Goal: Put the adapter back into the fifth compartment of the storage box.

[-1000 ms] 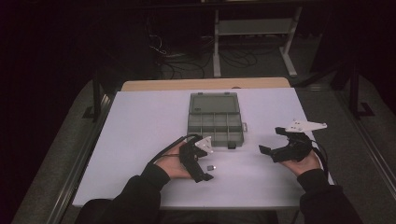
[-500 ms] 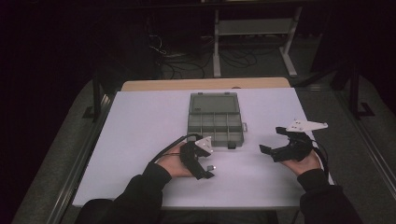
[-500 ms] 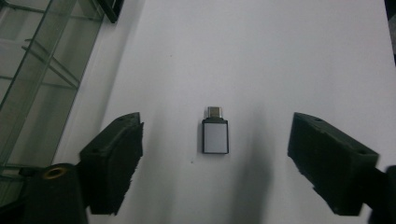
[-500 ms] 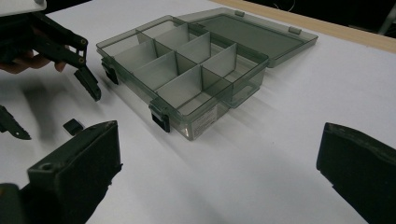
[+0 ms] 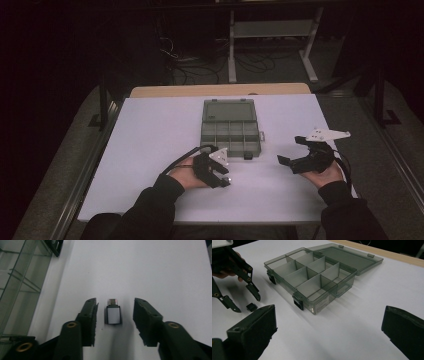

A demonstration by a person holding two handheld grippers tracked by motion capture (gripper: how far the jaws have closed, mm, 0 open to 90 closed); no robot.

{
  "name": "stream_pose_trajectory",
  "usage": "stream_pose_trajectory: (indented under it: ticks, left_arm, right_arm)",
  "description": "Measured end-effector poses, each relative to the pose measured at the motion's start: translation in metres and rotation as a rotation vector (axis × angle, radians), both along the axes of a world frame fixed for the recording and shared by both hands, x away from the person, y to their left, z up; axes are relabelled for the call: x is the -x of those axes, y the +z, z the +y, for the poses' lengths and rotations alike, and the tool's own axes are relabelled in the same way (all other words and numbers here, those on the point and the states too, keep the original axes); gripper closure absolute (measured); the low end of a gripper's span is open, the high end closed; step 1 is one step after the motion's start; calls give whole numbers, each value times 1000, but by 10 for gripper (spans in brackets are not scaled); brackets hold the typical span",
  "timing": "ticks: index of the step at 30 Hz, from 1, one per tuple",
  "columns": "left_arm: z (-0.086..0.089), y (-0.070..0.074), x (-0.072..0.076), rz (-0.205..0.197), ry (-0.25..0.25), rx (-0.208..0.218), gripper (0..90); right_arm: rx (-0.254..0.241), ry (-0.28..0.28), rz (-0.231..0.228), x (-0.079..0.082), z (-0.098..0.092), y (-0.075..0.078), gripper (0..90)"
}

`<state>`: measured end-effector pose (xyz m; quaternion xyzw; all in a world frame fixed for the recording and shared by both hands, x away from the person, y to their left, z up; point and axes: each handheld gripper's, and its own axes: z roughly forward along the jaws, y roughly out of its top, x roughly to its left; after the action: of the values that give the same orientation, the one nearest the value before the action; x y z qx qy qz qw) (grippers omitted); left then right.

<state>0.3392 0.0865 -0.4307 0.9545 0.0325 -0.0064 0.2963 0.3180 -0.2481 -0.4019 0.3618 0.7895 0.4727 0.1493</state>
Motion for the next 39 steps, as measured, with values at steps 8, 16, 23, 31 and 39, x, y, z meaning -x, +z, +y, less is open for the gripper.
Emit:
stream_pose_trajectory:
  ticks: [8, 16, 23, 31, 39]
  left_arm:
    - [0, -2, -5, 10, 11, -9, 761]
    - [1, 0, -8, 34, 14, -6, 766]
    - [0, 6, -8, 29, 7, 11, 766]
    - [-1, 17, -7, 30, -7, 12, 766]
    - [-4, 31, -9, 13, -11, 25, 766]
  right_arm:
    - [-24, -3, -1, 0, -2, 1, 0]
    - [-23, 1, 1, 0, -2, 1, 0]
    - [-22, 3, 1, 0, -2, 0, 0]
    - [-34, 0, 5, 0, -2, 1, 0]
    - [-35, 1, 5, 0, -2, 1, 0]
